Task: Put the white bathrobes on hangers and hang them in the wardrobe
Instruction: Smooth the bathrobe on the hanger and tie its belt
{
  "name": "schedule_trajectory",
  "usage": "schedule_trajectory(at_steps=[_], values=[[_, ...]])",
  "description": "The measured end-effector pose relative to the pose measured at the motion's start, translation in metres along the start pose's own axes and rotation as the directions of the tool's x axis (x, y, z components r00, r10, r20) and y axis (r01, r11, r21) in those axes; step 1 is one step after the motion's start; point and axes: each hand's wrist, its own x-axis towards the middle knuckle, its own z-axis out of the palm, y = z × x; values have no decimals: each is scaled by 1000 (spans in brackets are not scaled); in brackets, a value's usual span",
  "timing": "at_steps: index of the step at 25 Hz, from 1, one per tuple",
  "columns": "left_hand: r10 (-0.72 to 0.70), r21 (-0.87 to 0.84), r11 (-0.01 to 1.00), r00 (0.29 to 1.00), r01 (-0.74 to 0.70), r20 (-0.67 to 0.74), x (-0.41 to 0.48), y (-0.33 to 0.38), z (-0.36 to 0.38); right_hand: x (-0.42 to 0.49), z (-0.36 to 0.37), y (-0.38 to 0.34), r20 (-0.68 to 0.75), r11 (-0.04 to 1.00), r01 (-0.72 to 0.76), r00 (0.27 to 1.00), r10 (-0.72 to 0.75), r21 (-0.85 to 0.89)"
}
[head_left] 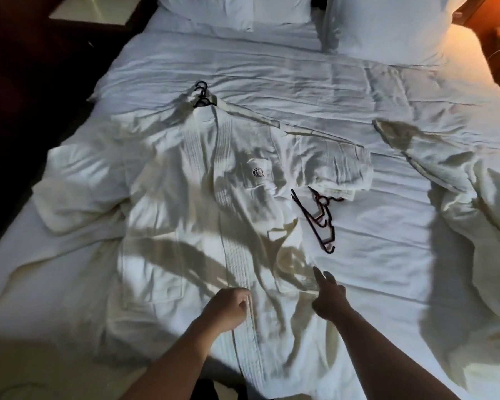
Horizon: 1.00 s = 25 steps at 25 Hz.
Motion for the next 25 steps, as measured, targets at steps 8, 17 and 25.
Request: schedule_trajectory(at_steps=[8, 17, 25], values=[[-48, -213, 977, 995, 28, -91, -14, -17, -25, -16, -8, -33, 0, 913, -32, 999, 35, -407], [-198, -519, 853, 951, 49, -237, -66, -104, -79, -94, -113, -152, -569, 932, 363, 765, -301, -5], [-376, -767, 635, 904, 91, -203, -63, -187, -183, -110, -129, -295, -56, -215, -23, 933, -354, 976]])
